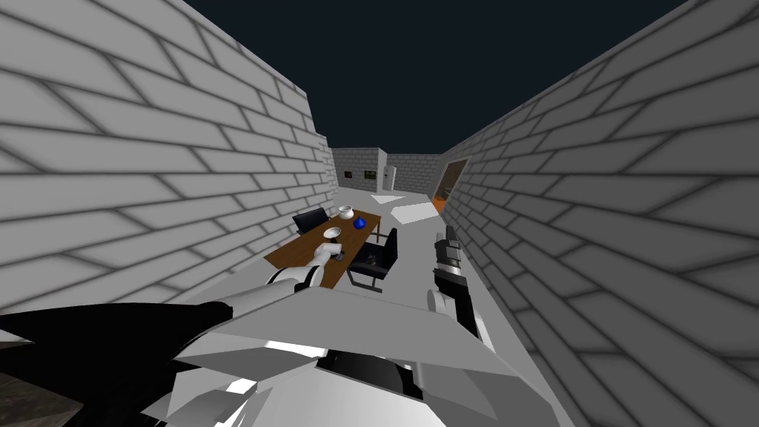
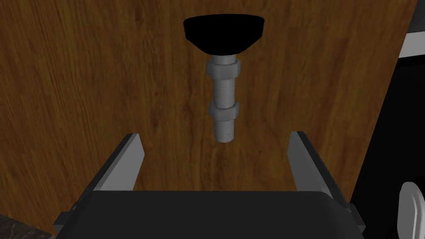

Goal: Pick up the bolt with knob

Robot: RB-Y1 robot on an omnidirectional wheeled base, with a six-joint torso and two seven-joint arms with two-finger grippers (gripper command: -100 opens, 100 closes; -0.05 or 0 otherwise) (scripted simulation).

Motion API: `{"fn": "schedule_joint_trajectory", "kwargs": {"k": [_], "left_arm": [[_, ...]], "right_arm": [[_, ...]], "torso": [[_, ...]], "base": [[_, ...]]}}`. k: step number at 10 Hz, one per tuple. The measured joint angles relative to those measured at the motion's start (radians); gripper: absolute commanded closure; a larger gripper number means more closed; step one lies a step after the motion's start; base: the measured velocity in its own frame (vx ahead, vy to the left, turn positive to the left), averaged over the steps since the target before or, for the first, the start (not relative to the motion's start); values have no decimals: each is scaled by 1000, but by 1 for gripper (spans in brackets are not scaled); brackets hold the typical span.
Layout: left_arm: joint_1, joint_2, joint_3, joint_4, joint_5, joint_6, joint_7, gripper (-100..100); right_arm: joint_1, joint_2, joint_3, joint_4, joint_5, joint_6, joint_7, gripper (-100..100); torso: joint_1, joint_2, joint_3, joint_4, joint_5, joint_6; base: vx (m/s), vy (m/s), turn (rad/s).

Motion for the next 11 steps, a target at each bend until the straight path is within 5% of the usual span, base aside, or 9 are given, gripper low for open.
{"fn": "schedule_joint_trajectory", "kwargs": {"k": [1, 2, 6, 7, 11], "left_arm": [[-1, 0, 0, 2, 0, 1, 2, 0], [-1, 0, 0, 1, 0, 1, 2, -100], [31, -5, 2, 38, 10, -74, -20, -100], [32, -5, 2, 35, 10, -73, -21, 100], [32, -5, 2, 35, 10, -73, -21, 100]], "right_arm": [[0, 0, 0, 0, 0, 0, 0, 0], [0, 0, 0, 0, 0, 0, 0, 0], [0, 0, 0, 0, 0, 0, 0, 0], [0, 0, 0, 0, 0, 0, 0, 0], [0, 0, 0, 0, 0, 0, 0, 0]], "torso": [[-1, 4, 2, 1, 0, 0], [-2, 8, 4, 1, 0, 0], [-2, 5, 3, 1, 0, 0], [-2, 8, 4, 1, -1, 0], [-2, 10, 6, 2, 0, 0]], "base": [[12, 4, 4], [55, 1, 41], [68, 4, 27], [5, 0, 0], [0, 0, 0]]}}
